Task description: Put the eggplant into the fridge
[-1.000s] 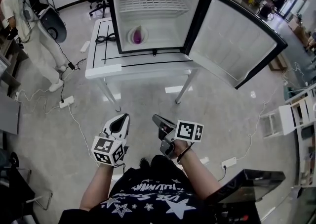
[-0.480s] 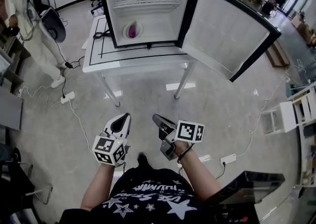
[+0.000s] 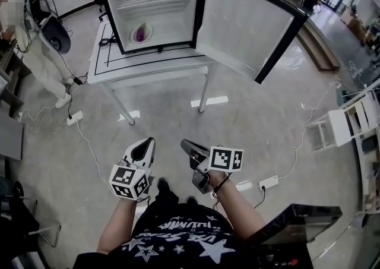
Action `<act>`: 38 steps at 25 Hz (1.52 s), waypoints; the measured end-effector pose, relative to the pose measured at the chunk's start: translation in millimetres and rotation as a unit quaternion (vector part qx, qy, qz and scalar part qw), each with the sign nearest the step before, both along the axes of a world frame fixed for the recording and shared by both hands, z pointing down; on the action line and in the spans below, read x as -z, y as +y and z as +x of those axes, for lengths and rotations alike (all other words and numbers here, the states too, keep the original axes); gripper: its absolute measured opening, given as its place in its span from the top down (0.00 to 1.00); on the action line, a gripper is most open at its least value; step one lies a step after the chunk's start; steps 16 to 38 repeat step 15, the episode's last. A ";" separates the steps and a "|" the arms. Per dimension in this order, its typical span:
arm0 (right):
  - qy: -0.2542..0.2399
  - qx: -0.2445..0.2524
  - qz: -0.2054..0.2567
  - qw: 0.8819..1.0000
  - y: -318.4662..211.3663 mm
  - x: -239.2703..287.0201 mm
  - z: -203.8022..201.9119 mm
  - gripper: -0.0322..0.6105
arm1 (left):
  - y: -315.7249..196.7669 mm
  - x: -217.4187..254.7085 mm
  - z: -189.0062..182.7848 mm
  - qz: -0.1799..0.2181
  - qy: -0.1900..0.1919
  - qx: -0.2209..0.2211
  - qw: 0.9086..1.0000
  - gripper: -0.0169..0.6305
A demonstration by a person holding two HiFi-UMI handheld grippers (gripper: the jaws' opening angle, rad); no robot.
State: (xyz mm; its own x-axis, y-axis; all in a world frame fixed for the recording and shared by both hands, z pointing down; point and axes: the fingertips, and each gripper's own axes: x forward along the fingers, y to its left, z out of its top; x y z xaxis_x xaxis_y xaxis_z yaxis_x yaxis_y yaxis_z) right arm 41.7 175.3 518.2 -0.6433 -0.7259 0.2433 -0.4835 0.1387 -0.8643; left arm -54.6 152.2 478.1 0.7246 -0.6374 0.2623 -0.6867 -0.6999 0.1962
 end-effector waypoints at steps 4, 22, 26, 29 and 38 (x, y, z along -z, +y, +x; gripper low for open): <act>0.004 0.010 0.003 1.000 19.2 1.3 7.1 0.94 | 20.9 0.9 7.2 0.000 0.001 0.011 1.000 0.96; 0.005 0.047 -0.003 0.999 67.3 -5.6 3.4 0.94 | 73.2 -5.0 1.9 -0.006 -0.006 0.044 0.999 0.96; 0.005 0.047 -0.003 0.999 67.3 -5.6 3.4 0.94 | 73.2 -5.0 1.9 -0.006 -0.006 0.044 0.999 0.96; 0.005 0.047 -0.003 0.999 67.3 -5.6 3.4 0.94 | 73.2 -5.0 1.9 -0.006 -0.006 0.044 0.999 0.96; 0.005 0.047 -0.003 0.999 67.3 -5.6 3.4 0.94 | 73.2 -5.0 1.9 -0.006 -0.006 0.044 0.999 0.96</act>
